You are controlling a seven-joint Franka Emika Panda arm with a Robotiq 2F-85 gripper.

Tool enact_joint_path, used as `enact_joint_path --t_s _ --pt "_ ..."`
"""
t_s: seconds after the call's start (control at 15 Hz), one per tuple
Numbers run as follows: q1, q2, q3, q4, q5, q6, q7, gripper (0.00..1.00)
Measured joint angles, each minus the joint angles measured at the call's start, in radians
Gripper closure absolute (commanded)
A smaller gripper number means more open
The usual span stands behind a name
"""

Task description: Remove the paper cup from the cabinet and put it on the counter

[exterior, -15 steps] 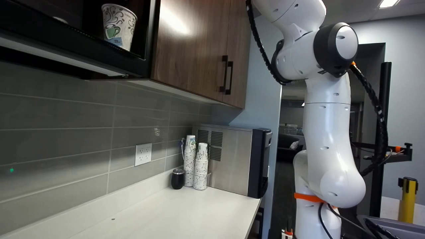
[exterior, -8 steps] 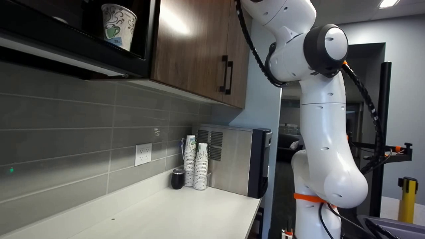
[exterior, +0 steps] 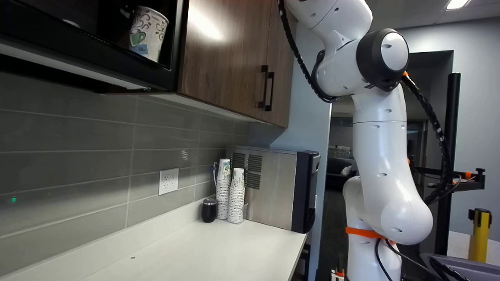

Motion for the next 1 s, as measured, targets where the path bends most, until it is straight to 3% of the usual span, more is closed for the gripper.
enact_joint_path --t_s 0.47,0.67,1.0 --pt "0.014 -0.050 0.024 0.006 0.009 -0.061 0.011 1.00" --pt "0.035 -0.114 0.047 -0.009 0.035 -0.138 0.011 1.00" --pt "0.050 -0.279 0.035 -0.118 0.212 -0.234 0.004 1.00"
